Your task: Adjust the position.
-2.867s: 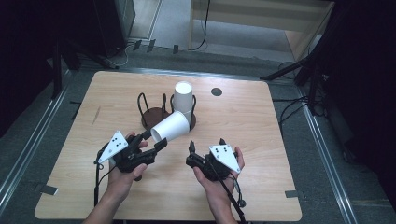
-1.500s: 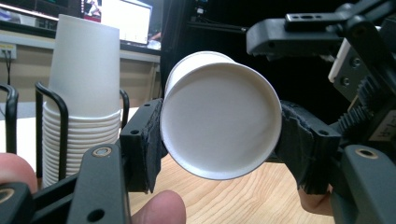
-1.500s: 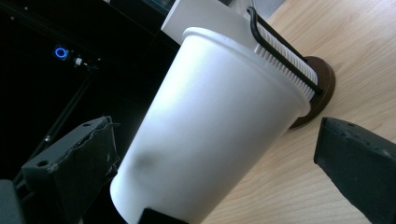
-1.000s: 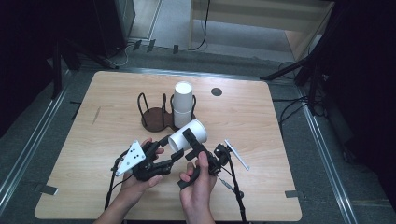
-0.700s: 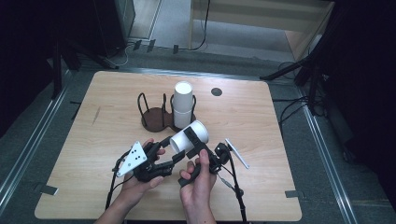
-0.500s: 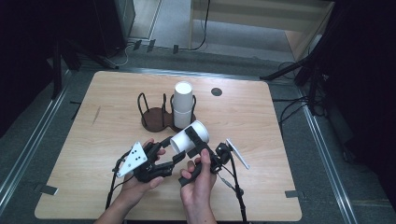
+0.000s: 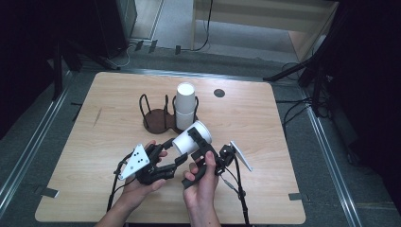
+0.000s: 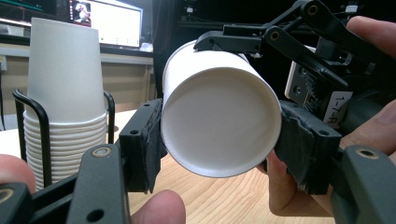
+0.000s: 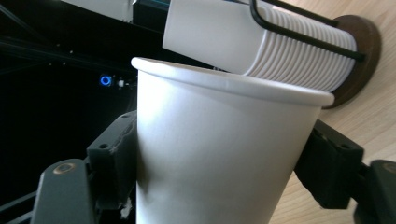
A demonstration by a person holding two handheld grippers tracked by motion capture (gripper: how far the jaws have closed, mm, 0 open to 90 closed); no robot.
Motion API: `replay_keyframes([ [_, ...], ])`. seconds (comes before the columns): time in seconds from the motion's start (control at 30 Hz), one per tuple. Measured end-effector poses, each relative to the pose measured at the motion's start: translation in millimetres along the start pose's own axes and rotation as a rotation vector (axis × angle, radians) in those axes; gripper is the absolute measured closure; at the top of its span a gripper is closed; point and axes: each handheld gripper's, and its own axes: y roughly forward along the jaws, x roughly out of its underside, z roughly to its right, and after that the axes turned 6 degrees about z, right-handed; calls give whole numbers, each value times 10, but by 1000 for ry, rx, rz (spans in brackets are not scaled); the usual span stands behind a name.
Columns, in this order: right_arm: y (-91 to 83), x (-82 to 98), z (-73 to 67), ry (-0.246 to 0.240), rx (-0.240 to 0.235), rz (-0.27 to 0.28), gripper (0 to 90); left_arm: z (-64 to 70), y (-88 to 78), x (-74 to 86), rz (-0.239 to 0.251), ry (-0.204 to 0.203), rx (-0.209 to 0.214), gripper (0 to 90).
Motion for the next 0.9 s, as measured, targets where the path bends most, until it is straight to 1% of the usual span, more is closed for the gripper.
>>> replay_keyframes([
  [0.07, -3, 0, 0, -9, -6, -3, 262, -3, 0, 2, 0, 1, 1, 364],
  [0.2, -16, 4, -1, -45, -25, 6, 289, -3, 1, 7, -6, 7, 5, 358],
  [0.33, -40, 6, -9, -76, -39, 16, 304, -9, -1, 6, -13, -8, 12, 354],
  [0.47, -51, 5, -8, -100, -50, 15, 313, -14, -7, -11, -33, -27, 16, 350],
  [0.57, -61, 9, -15, -119, -61, 18, 318, -19, -12, -29, -75, -19, 30, 347],
  [0.6, -64, 12, -19, -138, -68, 24, 318, -24, -16, -36, -93, -15, 31, 345],
  [0.63, -73, 15, -24, -162, -69, 29, 319, -27, -17, -37, -99, -15, 29, 329],
  [0.67, -77, 16, -27, -173, -69, 33, 320, -29, -19, -39, -106, -18, 20, 294],
  [0.7, -78, 15, -25, -189, -72, 41, 320, -34, -23, -42, -117, -17, 18, 279],
  [0.73, -84, 14, -27, -202, -71, 45, 321, -37, -28, -44, -131, -14, 13, 271],
  [0.77, -89, 12, -28, -217, -71, 52, 321, -39, -32, -50, -150, -12, 0, 250],
  [0.8, -94, 11, -29, -244, -74, 65, 322, -43, -33, -55, -163, -15, -3, 229],
  [0.83, -101, 13, -34, -264, -73, 70, 322, -57, -34, -66, -197, -23, -8, 207],
  [0.87, -109, 18, -41, -297, -71, 82, 323, -65, -30, -71, -217, -39, -10, 170],
  [0.9, -113, 22, -46, -311, -69, 88, 323, -76, -32, -73, -228, -51, -8, 156],
])
